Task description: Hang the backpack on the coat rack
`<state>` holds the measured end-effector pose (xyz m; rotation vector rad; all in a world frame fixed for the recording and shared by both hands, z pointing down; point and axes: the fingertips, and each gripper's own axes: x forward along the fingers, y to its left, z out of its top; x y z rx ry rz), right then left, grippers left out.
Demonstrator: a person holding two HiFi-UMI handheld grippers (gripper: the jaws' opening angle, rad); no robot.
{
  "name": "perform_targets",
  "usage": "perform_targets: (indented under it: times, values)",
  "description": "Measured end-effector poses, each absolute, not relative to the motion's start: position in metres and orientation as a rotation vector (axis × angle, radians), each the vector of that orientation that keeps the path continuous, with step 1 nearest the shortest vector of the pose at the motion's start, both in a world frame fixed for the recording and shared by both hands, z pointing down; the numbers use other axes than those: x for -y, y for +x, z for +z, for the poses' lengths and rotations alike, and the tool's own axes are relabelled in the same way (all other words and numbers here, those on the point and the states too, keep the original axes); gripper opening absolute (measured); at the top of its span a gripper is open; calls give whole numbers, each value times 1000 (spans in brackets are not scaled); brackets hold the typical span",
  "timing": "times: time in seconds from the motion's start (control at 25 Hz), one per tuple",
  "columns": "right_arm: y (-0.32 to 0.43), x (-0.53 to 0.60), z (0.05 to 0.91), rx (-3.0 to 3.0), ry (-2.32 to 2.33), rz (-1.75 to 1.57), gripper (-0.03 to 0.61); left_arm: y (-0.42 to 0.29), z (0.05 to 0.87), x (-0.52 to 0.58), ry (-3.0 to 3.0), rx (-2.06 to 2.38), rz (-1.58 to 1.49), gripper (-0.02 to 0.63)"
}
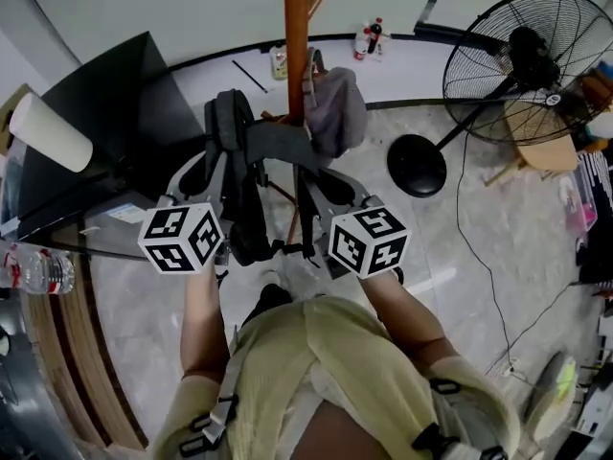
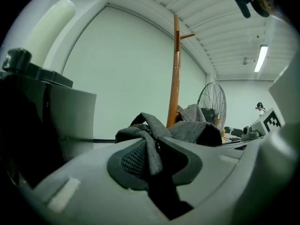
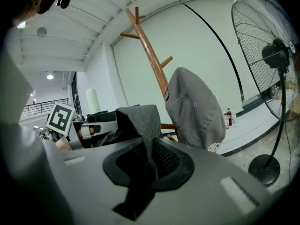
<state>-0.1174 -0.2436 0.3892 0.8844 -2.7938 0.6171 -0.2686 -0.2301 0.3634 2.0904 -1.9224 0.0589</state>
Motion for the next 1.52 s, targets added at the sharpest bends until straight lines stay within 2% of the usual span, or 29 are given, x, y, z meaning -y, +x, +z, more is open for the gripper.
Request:
perform_targets:
  times: [1.0, 1.52]
  values:
    - [-140, 283, 438, 2583, 1303, 768, 40, -293, 416, 309, 2146, 1693, 68, 75]
    - [-143, 296, 449, 2548, 1422, 714, 38, -285, 442, 324, 2156, 1580, 49, 77]
